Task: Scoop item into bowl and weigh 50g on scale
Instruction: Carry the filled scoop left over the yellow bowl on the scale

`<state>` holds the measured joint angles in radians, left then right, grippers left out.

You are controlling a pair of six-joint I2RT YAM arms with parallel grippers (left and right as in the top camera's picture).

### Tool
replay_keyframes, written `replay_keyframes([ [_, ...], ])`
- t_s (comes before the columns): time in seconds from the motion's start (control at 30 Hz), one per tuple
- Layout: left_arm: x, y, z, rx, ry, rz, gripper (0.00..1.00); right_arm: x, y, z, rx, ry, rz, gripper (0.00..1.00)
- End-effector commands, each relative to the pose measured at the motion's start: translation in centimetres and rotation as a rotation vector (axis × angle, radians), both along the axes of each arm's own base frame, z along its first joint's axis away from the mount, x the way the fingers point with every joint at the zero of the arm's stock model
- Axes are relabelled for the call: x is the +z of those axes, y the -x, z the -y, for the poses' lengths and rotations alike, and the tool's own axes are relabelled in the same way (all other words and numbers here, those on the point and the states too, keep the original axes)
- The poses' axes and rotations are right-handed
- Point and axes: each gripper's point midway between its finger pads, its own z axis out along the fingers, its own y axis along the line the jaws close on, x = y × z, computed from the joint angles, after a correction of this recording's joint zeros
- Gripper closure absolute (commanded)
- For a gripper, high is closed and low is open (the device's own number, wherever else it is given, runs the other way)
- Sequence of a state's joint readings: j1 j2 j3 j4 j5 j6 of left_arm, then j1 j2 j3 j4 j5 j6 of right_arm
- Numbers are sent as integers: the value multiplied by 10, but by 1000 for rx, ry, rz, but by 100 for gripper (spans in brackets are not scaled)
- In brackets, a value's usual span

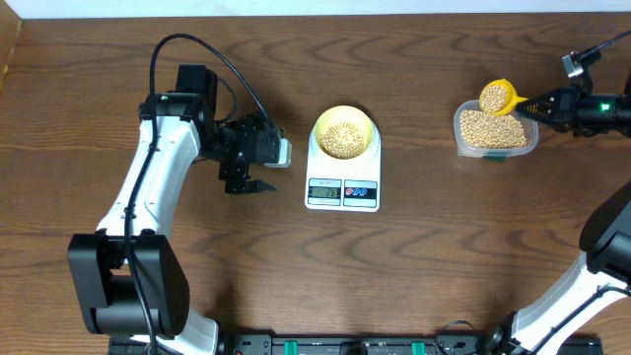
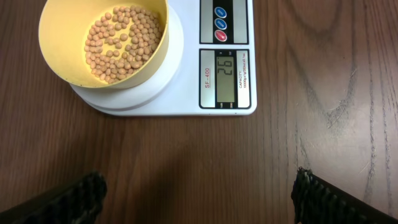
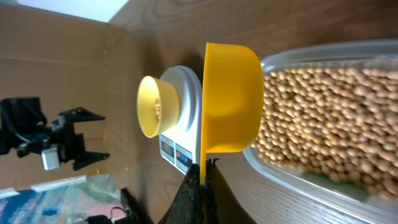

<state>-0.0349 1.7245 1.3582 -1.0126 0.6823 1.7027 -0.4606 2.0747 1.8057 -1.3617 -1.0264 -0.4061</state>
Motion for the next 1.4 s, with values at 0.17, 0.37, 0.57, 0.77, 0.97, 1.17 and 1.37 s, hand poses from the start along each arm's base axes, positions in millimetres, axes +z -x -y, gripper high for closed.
replay_keyframes([
  [0.17, 2, 1, 3, -15, 15, 6, 2, 30, -7, -29, 61, -60, 116, 99],
  [0.37, 2, 1, 3, -15, 15, 7, 2, 31, -11, -58, 132, -65, 141, 99],
  [0.57, 2, 1, 3, -15, 15, 6, 2, 35, -10, -99, 223, -90, 159, 99],
  [0.77, 2, 1, 3, -15, 15, 7, 2, 36, -6, -136, 312, -93, 170, 99],
  [0.97, 2, 1, 3, -15, 15, 6, 3, 37, -3, -167, 377, -100, 184, 99],
  [1.17, 2, 1, 3, -15, 15, 7, 2, 38, -3, -188, 422, -96, 213, 99],
  [1.37, 2, 1, 3, -15, 15, 6, 2, 38, 0, -210, 477, -94, 245, 99],
])
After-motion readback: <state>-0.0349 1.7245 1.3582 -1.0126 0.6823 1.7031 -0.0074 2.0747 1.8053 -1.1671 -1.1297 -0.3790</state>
